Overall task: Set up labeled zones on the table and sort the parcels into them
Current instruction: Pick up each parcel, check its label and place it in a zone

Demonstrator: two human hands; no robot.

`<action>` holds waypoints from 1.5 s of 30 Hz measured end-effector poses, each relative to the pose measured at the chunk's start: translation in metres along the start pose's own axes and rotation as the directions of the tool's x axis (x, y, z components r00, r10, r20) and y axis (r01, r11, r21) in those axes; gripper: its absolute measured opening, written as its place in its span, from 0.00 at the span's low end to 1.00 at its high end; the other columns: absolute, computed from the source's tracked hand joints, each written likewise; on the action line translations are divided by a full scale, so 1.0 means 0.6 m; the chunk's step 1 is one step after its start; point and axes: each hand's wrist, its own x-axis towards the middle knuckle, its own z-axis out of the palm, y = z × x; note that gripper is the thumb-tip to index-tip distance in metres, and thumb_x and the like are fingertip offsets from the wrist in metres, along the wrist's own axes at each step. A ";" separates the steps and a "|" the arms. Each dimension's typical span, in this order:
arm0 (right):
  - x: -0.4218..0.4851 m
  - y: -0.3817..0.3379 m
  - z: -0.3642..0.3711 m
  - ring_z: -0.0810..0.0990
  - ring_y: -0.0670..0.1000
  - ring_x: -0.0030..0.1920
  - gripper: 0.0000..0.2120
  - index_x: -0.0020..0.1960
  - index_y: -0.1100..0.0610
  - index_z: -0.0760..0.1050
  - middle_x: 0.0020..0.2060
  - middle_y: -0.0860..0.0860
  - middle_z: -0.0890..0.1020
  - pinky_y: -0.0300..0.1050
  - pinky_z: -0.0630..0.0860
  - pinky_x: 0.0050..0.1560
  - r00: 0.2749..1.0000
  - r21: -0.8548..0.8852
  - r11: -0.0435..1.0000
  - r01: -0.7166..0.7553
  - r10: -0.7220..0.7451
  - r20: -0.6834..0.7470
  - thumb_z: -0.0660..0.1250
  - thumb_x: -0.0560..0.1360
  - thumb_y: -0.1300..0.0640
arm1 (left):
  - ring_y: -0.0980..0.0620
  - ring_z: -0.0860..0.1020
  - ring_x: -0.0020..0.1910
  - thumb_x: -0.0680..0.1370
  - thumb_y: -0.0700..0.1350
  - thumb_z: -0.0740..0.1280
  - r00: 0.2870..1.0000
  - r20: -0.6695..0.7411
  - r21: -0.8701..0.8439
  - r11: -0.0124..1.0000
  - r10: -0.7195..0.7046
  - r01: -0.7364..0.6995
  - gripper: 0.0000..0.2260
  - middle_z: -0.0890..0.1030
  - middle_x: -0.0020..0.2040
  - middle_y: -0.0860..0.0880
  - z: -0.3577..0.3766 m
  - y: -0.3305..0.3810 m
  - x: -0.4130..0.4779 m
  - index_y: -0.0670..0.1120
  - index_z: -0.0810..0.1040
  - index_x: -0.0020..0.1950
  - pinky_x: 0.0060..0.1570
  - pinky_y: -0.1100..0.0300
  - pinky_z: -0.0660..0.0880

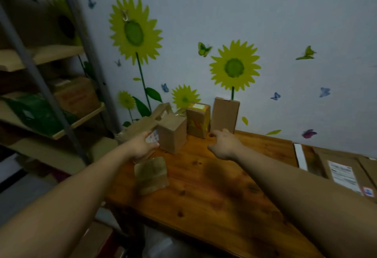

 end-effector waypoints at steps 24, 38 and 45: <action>0.445 -0.112 0.076 0.59 0.64 0.74 0.37 0.79 0.56 0.49 0.76 0.60 0.55 0.56 0.63 0.71 0.988 0.143 0.989 0.033 -0.054 0.144 0.61 0.79 0.41 | 0.50 0.78 0.50 0.79 0.51 0.63 0.987 0.161 -0.035 0.999 0.021 -0.016 0.11 0.80 0.53 0.46 -0.004 -0.026 0.419 0.46 0.75 0.57 0.49 0.55 0.76; 0.400 -0.057 0.108 0.78 0.54 0.53 0.24 0.57 0.55 0.68 0.56 0.55 0.76 0.53 0.80 0.51 0.964 0.617 0.742 -0.261 0.229 0.133 0.74 0.70 0.45 | 0.42 0.75 0.56 0.81 0.54 0.56 0.911 0.385 -0.507 0.790 -0.149 0.344 0.13 0.74 0.59 0.45 0.058 -0.021 0.420 0.47 0.69 0.59 0.47 0.45 0.79; 0.256 -0.119 0.111 0.77 0.55 0.57 0.41 0.62 0.51 0.70 0.58 0.52 0.76 0.56 0.76 0.59 0.960 0.689 0.692 -0.215 0.278 0.020 0.61 0.61 0.22 | 0.48 0.74 0.56 0.74 0.42 0.71 0.983 0.186 -0.541 0.835 -0.002 0.104 0.28 0.73 0.63 0.45 0.034 -0.054 0.305 0.46 0.62 0.71 0.54 0.55 0.73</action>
